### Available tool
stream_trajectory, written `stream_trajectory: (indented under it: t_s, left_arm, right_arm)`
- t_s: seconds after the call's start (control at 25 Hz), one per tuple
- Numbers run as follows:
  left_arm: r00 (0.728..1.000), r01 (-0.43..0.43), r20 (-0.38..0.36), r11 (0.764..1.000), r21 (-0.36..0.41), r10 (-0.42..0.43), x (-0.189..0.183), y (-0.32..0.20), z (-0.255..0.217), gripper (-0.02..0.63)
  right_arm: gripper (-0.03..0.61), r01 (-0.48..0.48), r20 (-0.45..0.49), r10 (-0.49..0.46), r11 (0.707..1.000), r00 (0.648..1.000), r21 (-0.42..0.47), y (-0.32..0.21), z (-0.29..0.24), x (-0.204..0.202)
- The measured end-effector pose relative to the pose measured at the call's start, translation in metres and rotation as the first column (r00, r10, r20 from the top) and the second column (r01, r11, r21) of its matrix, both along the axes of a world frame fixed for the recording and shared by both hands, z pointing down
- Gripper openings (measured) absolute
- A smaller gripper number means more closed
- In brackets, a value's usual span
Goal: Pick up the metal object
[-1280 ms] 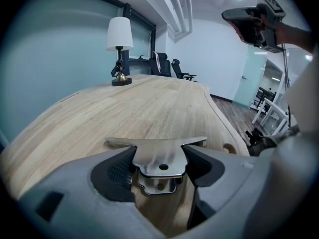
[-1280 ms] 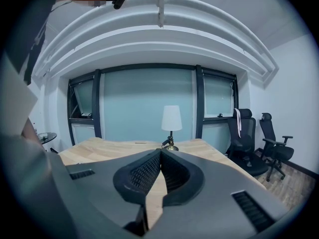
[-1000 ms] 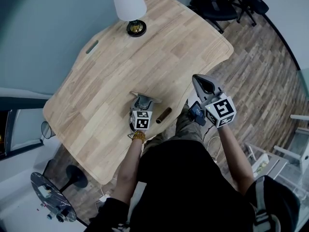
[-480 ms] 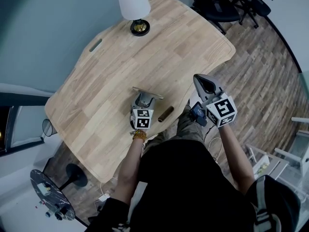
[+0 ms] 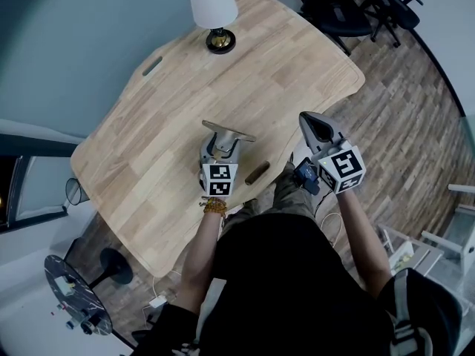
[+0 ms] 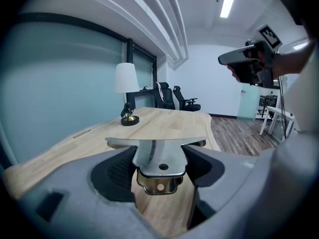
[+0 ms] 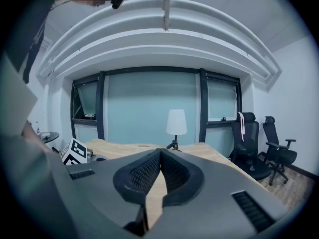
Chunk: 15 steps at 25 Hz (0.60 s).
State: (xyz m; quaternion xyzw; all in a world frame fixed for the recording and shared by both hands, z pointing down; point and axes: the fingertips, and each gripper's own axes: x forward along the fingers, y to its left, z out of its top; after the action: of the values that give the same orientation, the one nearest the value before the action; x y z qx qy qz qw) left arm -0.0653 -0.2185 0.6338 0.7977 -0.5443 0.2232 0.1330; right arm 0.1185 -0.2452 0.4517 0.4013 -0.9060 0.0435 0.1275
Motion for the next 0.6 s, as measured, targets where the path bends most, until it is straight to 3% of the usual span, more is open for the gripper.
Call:
stream_trajectory:
  t_s: [0.6]
  left_arm:
    - [1.0, 0.01, -0.006, 0.98, 0.2, -0.009, -0.007, -0.007, -0.094, 0.304]
  right_arm:
    - [0.001, 0.015, 0.019, -0.015, 1.0, 1.0, 0.013, 0.009, -0.003, -0.017]
